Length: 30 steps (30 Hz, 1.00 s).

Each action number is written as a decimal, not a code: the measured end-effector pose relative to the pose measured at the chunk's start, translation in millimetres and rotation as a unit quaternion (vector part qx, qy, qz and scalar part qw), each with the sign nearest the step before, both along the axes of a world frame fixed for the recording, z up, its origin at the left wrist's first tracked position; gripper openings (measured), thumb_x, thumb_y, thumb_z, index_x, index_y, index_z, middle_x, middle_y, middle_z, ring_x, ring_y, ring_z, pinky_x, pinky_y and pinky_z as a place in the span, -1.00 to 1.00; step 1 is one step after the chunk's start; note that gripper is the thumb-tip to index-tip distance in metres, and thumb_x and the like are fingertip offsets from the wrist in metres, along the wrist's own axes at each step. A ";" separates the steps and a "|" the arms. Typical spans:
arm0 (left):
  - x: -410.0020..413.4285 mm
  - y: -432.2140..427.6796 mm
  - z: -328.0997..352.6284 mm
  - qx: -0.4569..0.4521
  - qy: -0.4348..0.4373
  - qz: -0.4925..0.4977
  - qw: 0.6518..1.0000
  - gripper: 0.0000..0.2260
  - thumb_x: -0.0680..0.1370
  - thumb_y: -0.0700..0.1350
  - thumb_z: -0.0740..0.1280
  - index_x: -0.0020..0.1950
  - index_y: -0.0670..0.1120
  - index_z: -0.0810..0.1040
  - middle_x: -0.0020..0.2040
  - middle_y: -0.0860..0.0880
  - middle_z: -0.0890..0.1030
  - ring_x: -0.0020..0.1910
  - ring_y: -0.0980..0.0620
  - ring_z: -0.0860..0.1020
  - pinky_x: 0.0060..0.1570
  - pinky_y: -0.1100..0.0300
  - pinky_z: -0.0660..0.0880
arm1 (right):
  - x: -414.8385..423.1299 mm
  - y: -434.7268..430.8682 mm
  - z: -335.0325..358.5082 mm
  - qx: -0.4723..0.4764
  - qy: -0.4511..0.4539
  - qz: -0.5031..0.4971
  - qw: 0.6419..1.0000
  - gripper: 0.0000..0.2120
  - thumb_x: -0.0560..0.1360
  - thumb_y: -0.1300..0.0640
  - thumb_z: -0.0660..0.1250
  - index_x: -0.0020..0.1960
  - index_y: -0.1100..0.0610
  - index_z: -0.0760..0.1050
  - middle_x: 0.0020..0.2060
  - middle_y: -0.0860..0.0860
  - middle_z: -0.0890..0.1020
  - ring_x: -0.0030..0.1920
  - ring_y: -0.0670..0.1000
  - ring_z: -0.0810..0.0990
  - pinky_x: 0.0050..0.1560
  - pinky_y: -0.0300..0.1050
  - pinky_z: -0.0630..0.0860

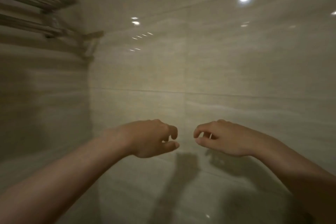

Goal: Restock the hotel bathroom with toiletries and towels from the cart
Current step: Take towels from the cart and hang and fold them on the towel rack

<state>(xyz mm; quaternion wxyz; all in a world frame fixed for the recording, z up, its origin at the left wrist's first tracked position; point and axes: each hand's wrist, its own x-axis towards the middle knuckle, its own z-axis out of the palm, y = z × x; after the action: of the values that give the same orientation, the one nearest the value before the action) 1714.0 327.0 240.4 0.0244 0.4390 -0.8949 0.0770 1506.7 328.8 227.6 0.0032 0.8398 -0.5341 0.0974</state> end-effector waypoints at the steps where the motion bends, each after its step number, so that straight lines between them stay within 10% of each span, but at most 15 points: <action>1: -28.5 2.3 -2.8 0.008 0.002 -0.032 0.999 -0.66 0.58 0.17 0.09 0.26 0.04 0.39 0.18 0.03 0.55 0.09 0.03 0.53 0.06 0.16 0.45 | -27.7 11.9 -5.6 0.011 -0.001 -0.023 1.000 -0.73 0.56 -0.14 0.12 0.15 -0.09 0.48 -0.07 -0.14 0.57 -0.09 -0.09 0.54 0.05 -0.01 0.50; 15: -427.9 96.9 -94.1 0.190 0.030 -0.368 0.910 -0.65 0.55 0.18 0.12 0.29 0.11 0.36 0.15 0.12 0.52 0.00 0.15 0.49 -0.03 0.26 0.38 | -394.9 236.1 -99.9 0.098 -0.041 -0.325 0.940 -0.73 0.59 -0.06 0.13 0.20 -0.01 0.47 -0.14 -0.21 0.44 -0.20 -0.26 0.43 -0.11 -0.28 0.33; 23: -619.3 167.0 -150.7 0.276 0.031 -0.465 0.841 -0.70 0.57 0.11 0.17 0.22 0.00 0.46 0.07 0.04 0.54 0.03 0.07 0.53 0.02 0.23 0.43 | -522.5 365.2 -145.3 0.115 -0.173 -0.479 0.853 -0.73 0.58 -0.06 0.16 0.20 0.01 0.48 0.05 -0.03 0.57 0.06 -0.02 0.55 0.14 -0.02 0.50; 30: -721.0 240.6 -175.3 0.349 0.182 -0.581 0.712 -0.87 0.51 0.10 0.19 -0.02 0.14 0.49 -0.18 0.28 0.56 -0.13 0.34 0.53 -0.16 0.43 0.44 | -580.3 478.9 -184.7 0.118 -0.215 -0.572 0.783 -0.85 0.57 -0.01 0.20 0.01 -0.02 0.53 -0.28 -0.19 0.54 -0.30 -0.30 0.50 -0.21 -0.36 0.41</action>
<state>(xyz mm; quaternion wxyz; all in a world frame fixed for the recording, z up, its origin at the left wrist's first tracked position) 993.0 567.6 65.1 0.0719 -0.1844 -0.9149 -0.3519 926.3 807.7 42.9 -0.1553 0.3317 -0.9105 0.1918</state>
